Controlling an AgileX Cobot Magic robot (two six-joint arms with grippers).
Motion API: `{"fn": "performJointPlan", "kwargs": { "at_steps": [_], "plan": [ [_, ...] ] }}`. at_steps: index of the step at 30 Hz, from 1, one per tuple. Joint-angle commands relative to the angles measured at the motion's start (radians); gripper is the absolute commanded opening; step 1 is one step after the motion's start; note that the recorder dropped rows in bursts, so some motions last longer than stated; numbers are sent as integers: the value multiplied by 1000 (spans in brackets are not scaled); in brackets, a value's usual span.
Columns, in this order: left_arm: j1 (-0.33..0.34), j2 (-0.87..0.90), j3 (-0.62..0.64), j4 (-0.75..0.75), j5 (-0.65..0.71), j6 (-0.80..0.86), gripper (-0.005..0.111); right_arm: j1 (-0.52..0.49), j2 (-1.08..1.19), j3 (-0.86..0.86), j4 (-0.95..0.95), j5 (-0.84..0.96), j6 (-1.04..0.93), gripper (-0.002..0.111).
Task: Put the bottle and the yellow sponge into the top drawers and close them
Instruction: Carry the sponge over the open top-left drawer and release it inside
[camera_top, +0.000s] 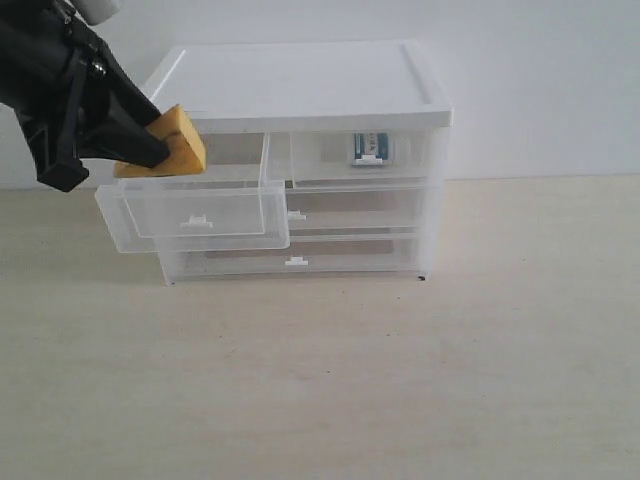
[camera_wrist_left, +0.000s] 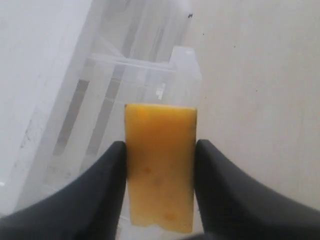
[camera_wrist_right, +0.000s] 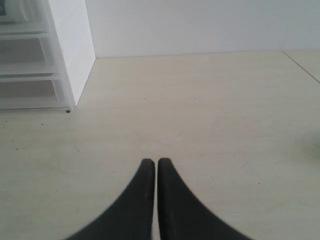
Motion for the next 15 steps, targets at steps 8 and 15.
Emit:
{"fn": "performJointPlan", "kwargs": {
  "at_steps": [8, 15],
  "plan": [
    [20, 204, -145, -50, 7, 52, 4, -1, -6, 5, -2, -6, 0, 0],
    [20, 261, -145, -68, -37, 92, 4, -1, -6, 5, -2, -6, 0, 0]
  ]
}}
